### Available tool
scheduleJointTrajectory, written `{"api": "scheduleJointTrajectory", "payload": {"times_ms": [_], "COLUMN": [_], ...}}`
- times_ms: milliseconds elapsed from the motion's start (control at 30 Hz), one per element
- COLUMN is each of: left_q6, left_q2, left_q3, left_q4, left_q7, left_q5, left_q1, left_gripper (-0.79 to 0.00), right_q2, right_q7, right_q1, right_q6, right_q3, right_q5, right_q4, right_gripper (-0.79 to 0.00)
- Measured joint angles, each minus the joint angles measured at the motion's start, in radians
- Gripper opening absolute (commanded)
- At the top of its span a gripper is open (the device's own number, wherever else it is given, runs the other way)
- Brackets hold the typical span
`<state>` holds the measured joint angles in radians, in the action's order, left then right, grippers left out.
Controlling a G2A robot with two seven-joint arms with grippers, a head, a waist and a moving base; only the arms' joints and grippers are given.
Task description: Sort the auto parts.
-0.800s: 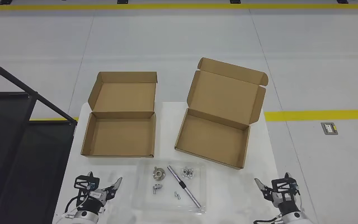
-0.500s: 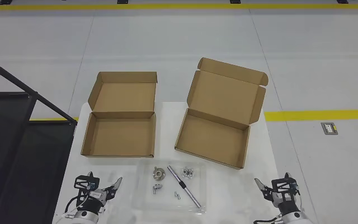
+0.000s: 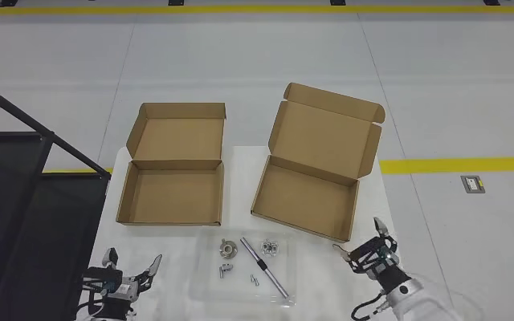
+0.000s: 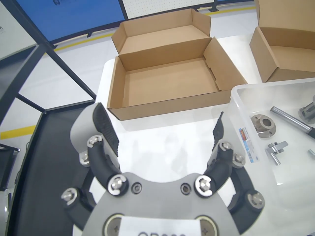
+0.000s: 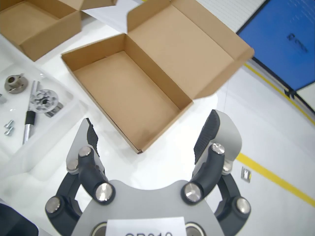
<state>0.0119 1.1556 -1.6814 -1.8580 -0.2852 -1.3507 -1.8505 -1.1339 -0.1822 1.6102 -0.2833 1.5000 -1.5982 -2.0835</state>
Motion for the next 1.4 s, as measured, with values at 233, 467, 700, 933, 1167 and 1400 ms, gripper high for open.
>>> {"api": "scheduleJointTrajectory", "payload": {"times_ms": [233, 467, 700, 933, 1167, 1400], "left_q6": [0.041, 0.04, 0.04, 0.043, 0.08, 0.099], "left_q2": [0.007, 0.007, 0.007, 0.012, 0.019, 0.025], "left_q3": [-0.006, -0.005, -0.005, 0.004, -0.009, -0.005], "left_q4": [-0.01, -0.01, -0.01, -0.016, -0.002, 0.005], "left_q7": [-0.023, -0.023, -0.023, -0.017, -0.009, 0.003], "left_q5": [0.02, 0.019, 0.019, 0.01, 0.022, 0.013], "left_q1": [-0.026, -0.025, -0.025, -0.006, 0.007, 0.016], "left_gripper": [0.0, 0.0, 0.0, 0.0, 0.0, 0.0], "right_q2": [-0.009, -0.012, -0.012, -0.066, -0.137, -0.164], "right_q7": [-0.163, -0.187, -0.181, -0.459, -0.765, -0.899], "right_q1": [-0.13, -0.148, -0.163, -0.436, -0.673, -0.754], "right_q6": [-0.143, -0.137, -0.168, -0.324, -0.232, -0.161], "right_q3": [-0.193, -0.224, -0.259, -0.522, -0.678, -0.71], "right_q5": [-0.067, -0.071, -0.11, 0.029, 0.281, 0.399], "right_q4": [-0.022, -0.017, -0.043, 0.139, 0.356, 0.453], "right_gripper": [0.0, 0.0, 0.0, 0.0, 0.0, 0.0]}}
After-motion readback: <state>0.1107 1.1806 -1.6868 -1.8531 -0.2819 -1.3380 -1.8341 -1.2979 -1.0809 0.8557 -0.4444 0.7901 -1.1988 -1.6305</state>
